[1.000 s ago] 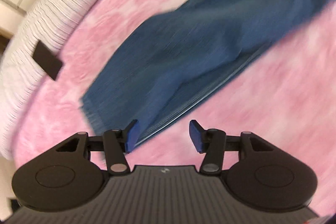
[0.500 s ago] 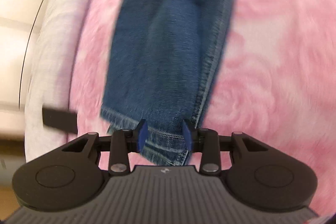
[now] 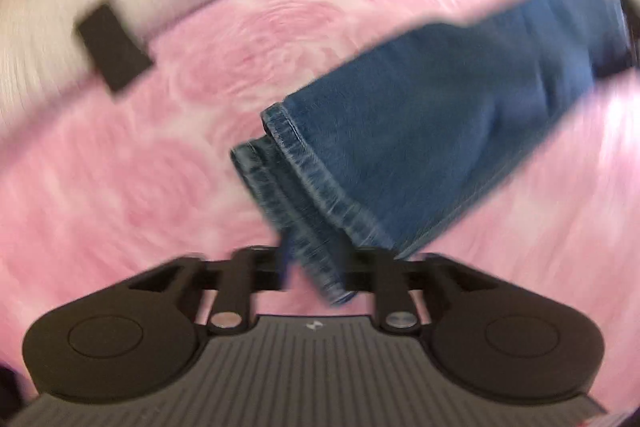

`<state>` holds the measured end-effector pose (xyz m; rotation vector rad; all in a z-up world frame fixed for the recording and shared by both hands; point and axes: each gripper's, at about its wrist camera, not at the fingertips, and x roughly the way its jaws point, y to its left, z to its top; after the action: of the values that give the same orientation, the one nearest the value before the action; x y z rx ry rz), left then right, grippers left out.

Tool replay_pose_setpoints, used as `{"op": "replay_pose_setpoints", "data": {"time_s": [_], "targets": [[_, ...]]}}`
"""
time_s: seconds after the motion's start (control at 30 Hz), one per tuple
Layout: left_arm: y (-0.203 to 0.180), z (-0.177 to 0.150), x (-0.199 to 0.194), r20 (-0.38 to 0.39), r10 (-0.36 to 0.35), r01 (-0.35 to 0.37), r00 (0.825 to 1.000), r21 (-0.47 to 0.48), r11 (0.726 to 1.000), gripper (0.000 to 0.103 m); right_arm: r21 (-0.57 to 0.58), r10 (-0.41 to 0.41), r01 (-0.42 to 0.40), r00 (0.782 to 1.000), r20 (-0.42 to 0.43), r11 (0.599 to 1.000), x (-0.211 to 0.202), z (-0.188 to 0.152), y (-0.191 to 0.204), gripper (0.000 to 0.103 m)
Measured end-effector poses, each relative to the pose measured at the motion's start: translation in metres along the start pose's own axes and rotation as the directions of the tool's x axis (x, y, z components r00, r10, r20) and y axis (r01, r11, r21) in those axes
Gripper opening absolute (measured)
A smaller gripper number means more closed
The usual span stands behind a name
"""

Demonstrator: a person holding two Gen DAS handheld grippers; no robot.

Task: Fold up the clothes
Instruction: 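Grasp the folded leg hems with the left gripper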

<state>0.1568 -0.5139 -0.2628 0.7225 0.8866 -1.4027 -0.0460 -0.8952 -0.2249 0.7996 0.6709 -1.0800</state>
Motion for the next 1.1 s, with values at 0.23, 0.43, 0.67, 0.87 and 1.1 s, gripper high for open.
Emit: {"op": "replay_pose_setpoints", "data": {"time_s": [0.23, 0.43, 0.67, 0.87, 1.1], "targets": [[0.007, -0.002, 0.039, -0.033, -0.158, 0.142, 0.987, -0.282, 0.949, 0.033, -0.029, -0.028, 0.027, 1.000, -0.012, 0.999, 0.003, -0.007, -0.004, 0.072], [0.018, 0.008, 0.019, -0.028, -0.121, 0.107, 0.992, -0.307, 0.946, 0.003, -0.079, -0.060, 0.057, 0.997, -0.047, 0.995, 0.016, -0.009, 0.000, 0.075], [0.031, 0.003, 0.008, -0.067, -0.104, 0.079, 0.992, -0.305, 0.949, 0.002, -0.152, -0.025, 0.019, 0.999, -0.035, 0.988, 0.038, 0.005, 0.019, 0.082], [0.031, -0.005, 0.029, -0.119, -0.093, 0.053, 0.988, -0.303, 0.952, 0.005, -0.179, 0.003, -0.016, 0.997, -0.072, 0.984, 0.052, 0.005, 0.030, 0.085], [0.055, 0.019, 0.010, -0.009, -0.088, 0.080, 0.996, -0.337, 0.938, 0.027, -0.154, -0.003, -0.010, 0.996, -0.088, 0.988, 0.052, -0.004, 0.022, 0.086]]}}
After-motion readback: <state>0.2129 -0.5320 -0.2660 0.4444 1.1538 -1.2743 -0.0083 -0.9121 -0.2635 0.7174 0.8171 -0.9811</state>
